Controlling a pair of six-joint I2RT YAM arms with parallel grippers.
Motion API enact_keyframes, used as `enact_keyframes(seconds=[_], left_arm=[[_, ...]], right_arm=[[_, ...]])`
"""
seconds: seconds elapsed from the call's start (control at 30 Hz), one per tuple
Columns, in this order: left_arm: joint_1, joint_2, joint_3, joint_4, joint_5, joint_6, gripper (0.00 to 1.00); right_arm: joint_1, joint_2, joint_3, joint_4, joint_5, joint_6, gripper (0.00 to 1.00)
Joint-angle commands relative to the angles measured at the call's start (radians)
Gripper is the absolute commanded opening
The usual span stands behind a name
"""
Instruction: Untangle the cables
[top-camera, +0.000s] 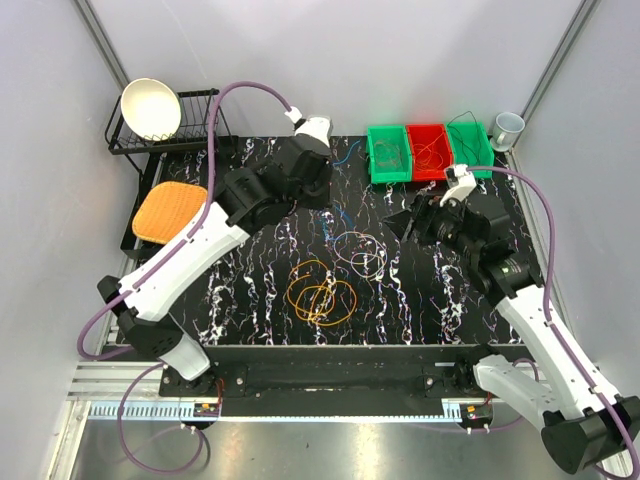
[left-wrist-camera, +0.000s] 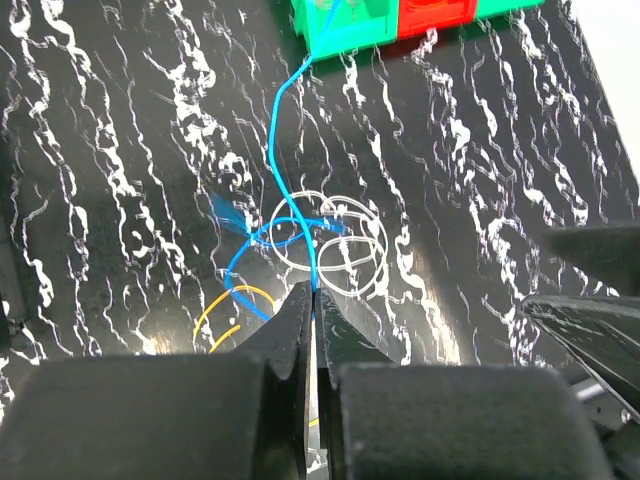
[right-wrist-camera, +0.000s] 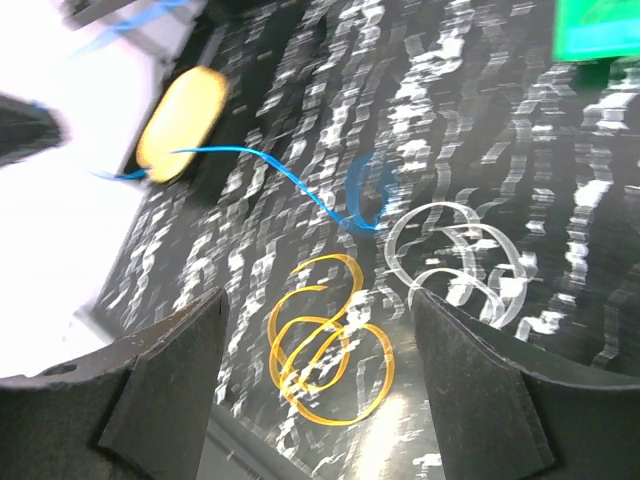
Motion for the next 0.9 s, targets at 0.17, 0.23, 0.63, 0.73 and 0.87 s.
enact_keyframes(seconds=[0.17,0.23,0.63,0.73,0.87], left_arm=[[0.005,-0.032,-0.089,0.069,0.106,-0.033,0.00],[0.005,-0.033,-0.092,0.078,0.117,-0.036,0.00],[0.017,-0.019,-0.109,0.119,0.126,-0.091,0.00],[0.026,-0.015,-0.107,0.130,0.139,-0.105,0.00],[0.041,-0.010,-0.107,0.139,0.159,-0.112,0.00]], right_arm=[[0.000,0.123,-0.015,0.109,-0.312,-0.005,0.79],[0.006,0.152,-0.023,0.122,-0.319,-0.010,0.78],[0.124,0.223,-0.098,0.221,-0.153,0.009,0.75],[0.126,0.240,-0.112,0.242,-0.124,-0.002,0.74],[0.138,0.287,-0.118,0.280,-0.122,0.002,0.73]])
